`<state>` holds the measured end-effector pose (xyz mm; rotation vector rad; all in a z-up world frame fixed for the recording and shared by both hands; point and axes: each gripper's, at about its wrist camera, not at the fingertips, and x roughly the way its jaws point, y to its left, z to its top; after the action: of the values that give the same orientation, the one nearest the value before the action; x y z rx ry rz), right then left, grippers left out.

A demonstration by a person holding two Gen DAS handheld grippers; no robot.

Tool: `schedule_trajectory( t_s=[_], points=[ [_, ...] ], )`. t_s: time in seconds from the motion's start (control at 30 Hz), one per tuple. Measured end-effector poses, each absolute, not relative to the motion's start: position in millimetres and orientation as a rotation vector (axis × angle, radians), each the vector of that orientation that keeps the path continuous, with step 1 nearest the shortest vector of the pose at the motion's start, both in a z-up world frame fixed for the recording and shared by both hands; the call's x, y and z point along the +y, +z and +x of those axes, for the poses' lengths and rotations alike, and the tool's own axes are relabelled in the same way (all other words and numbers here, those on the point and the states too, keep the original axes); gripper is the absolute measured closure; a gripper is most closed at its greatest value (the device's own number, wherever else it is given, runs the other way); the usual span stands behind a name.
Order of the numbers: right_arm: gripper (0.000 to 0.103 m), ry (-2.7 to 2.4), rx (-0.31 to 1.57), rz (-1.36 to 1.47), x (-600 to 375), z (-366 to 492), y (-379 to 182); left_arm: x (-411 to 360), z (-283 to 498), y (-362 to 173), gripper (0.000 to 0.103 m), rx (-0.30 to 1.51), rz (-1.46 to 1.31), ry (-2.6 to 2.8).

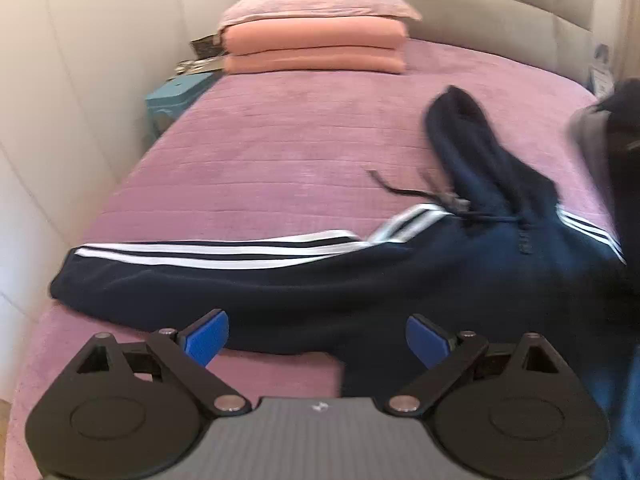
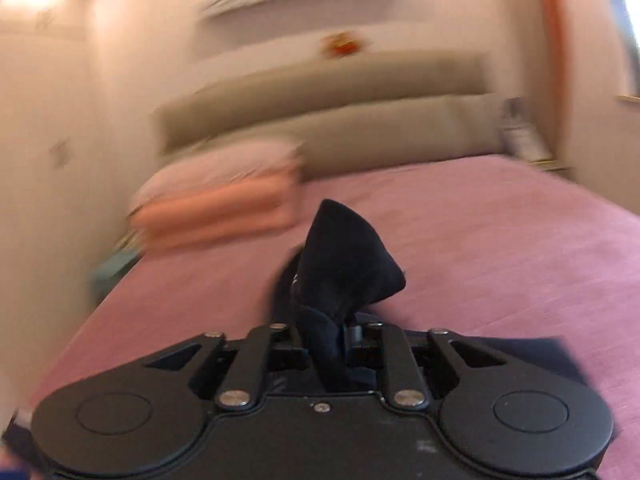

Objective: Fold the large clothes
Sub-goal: 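Fold the held sleeve across the hoodie body with the right gripper while the left gripper grasps the other sleeve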

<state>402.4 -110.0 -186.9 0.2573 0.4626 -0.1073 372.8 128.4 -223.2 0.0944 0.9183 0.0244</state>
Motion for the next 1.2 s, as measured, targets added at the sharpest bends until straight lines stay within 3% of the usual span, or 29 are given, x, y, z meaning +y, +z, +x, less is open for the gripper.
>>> schedule_trajectory(
  t_s=[0.03, 0.07, 0.2, 0.37, 0.53, 0.6, 0.63, 0.67, 0.7, 0.93, 1.07, 1.17, 1.2],
  points=[
    [0.054, -0.036, 0.515, 0.232, -82.6, 410.3, -194.7, 140.0, 375.2, -225.9, 0.006, 0.923, 0.088, 0.039],
    [0.051, 0.039, 0.566, 0.222, -63.6, 414.5, -205.8, 149.6, 376.8, -229.3, 0.006, 0.928, 0.079, 0.051],
    [0.050, 0.160, 0.674, 0.151, -32.2, 395.5, -232.9, 180.4, 383.4, -250.8, 0.007, 0.956, -0.005, 0.044],
    [0.045, -0.004, 0.785, 0.028, -84.4, 374.3, -260.5, 183.3, 407.5, -281.9, 0.009, 1.006, -0.184, -0.087],
    [0.045, -0.187, 0.864, 0.066, -144.2, 367.5, -284.1, 172.4, 443.3, -315.0, 0.020, 1.070, -0.302, -0.140],
    [0.045, -0.216, 0.877, 0.077, -157.0, 364.0, -289.7, 167.8, 456.3, -328.2, 0.057, 1.103, -0.339, -0.145],
    [0.045, -0.220, 0.881, 0.074, -158.4, 363.6, -292.3, 165.1, 459.8, -330.5, 0.061, 1.093, -0.346, -0.163],
    [0.045, -0.218, 0.886, 0.066, -159.5, 363.4, -293.8, 160.7, 461.3, -330.0, 0.074, 1.075, -0.328, -0.161],
    [0.045, -0.211, 0.892, 0.054, -155.3, 366.1, -296.9, 155.2, 462.7, -328.4, 0.095, 1.059, -0.298, -0.156],
    [0.045, -0.202, 0.894, 0.033, -154.1, 383.4, -302.2, 158.8, 453.2, -273.4, 0.095, 0.852, -0.304, -0.171],
    [0.046, -0.188, 0.948, 0.042, -159.7, 392.5, -315.6, 163.1, 462.4, -319.9, 0.093, 0.988, -0.203, -0.075],
    [0.048, -0.205, 0.978, 0.015, -166.5, 394.2, -321.5, 158.5, 454.3, -336.4, 0.080, 1.013, -0.146, -0.084],
    [0.048, -0.218, 0.967, 0.011, -171.0, 393.9, -319.4, 157.7, 447.9, -327.1, 0.065, 0.977, -0.126, -0.068]
  ],
)
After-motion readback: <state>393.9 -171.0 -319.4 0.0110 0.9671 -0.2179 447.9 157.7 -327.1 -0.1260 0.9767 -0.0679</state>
